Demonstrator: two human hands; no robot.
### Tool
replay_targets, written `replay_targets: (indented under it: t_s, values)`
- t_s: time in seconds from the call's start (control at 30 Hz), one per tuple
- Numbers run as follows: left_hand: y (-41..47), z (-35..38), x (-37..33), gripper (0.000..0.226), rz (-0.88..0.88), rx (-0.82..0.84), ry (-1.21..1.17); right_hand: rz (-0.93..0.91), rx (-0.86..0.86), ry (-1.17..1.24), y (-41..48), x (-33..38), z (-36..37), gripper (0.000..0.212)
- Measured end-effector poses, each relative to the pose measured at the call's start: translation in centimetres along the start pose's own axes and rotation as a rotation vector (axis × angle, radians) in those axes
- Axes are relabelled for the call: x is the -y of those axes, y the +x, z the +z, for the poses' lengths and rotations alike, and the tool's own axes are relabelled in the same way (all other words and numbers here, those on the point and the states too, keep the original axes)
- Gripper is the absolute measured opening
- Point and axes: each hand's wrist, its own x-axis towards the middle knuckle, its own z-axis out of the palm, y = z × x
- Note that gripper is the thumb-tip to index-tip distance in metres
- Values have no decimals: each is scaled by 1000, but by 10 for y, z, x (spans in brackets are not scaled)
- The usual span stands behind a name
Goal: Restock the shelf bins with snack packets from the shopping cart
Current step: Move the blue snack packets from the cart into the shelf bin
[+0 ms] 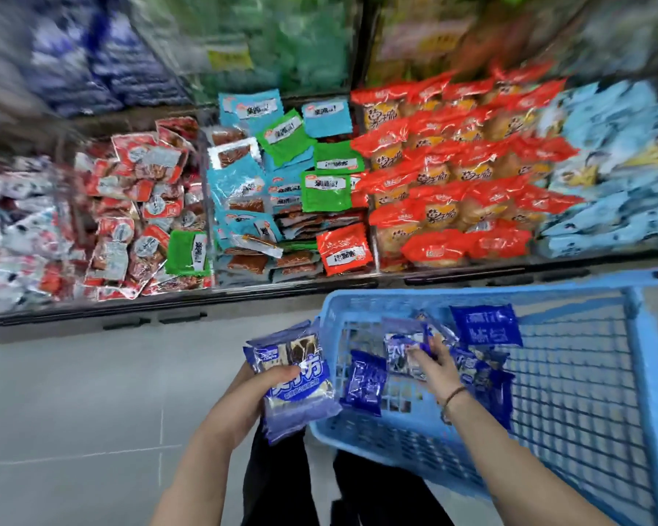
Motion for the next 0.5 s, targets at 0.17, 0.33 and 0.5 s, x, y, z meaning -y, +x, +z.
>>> replay_targets:
  t_s: [0.17, 0.33, 0.5]
  values:
    - [-67, 6, -20, 61, 64, -16, -67, 86, 84, 200, -70, 39, -50, 40]
    - [-110, -7, -47, 41, 122, -15, -152, 45, 137, 273, -129, 79, -56, 36]
    - [-122, -53, -86, 45, 204, 23, -142, -132, 133, 280, -167, 107, -16, 41]
